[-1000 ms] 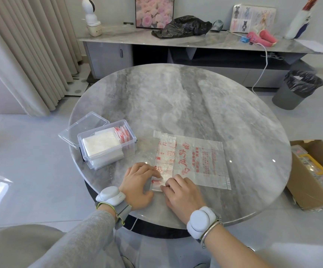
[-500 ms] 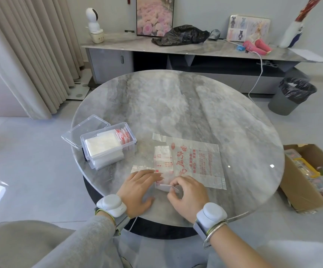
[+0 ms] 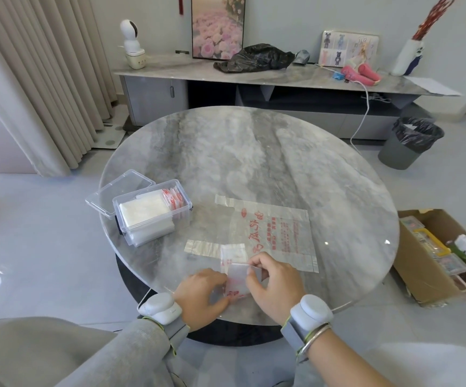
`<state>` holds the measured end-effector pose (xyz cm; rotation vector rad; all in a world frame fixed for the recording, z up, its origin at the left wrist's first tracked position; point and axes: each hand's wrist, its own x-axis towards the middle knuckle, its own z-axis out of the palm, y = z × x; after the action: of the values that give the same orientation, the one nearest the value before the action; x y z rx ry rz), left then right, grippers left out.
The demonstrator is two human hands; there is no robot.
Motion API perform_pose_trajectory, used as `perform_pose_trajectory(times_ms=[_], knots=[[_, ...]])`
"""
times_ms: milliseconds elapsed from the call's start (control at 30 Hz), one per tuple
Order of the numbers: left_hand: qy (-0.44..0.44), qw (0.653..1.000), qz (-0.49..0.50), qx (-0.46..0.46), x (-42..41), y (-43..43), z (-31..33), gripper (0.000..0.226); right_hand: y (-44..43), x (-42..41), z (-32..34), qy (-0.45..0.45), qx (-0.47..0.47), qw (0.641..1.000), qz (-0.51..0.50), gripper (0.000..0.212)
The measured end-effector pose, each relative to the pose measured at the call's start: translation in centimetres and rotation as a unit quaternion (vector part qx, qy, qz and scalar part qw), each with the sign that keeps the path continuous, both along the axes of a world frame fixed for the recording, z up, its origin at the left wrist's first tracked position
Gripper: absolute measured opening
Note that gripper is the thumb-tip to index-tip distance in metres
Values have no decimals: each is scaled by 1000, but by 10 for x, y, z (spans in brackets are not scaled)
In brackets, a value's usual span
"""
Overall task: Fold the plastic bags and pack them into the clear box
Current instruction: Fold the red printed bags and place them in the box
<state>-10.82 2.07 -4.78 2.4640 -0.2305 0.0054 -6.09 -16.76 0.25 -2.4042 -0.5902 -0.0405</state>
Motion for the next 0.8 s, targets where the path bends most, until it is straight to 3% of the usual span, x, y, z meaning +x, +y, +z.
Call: perform_pose_trajectory(times_ms=[67,200,300,467,567,700,800], knots=[[52,997,27,-48,-4,-5,-1,19,3,4,0,19,11,1000,-16,8],[112,980,86,-138,-5,-12,-2,22,11,12,-8,112,17,992,-54,3],[147,965,114,-184,1,-12,-2,13,12,17,-14,192,14,978,-80,13],[141,969,150,-138,7,-16,-5,16,5,17,-20,279,22,954,-109,25],[117,976,169,-78,8,-17,-4,19,4,14,-22,275,17,955,-112,28],[135,964,199,-113,7,-20,-3,6,4,13,-26,265,13,958,-109,31],[117,965,206,-109,5,-20,-4,21,6,12,-29,259,1,960,-104,31]])
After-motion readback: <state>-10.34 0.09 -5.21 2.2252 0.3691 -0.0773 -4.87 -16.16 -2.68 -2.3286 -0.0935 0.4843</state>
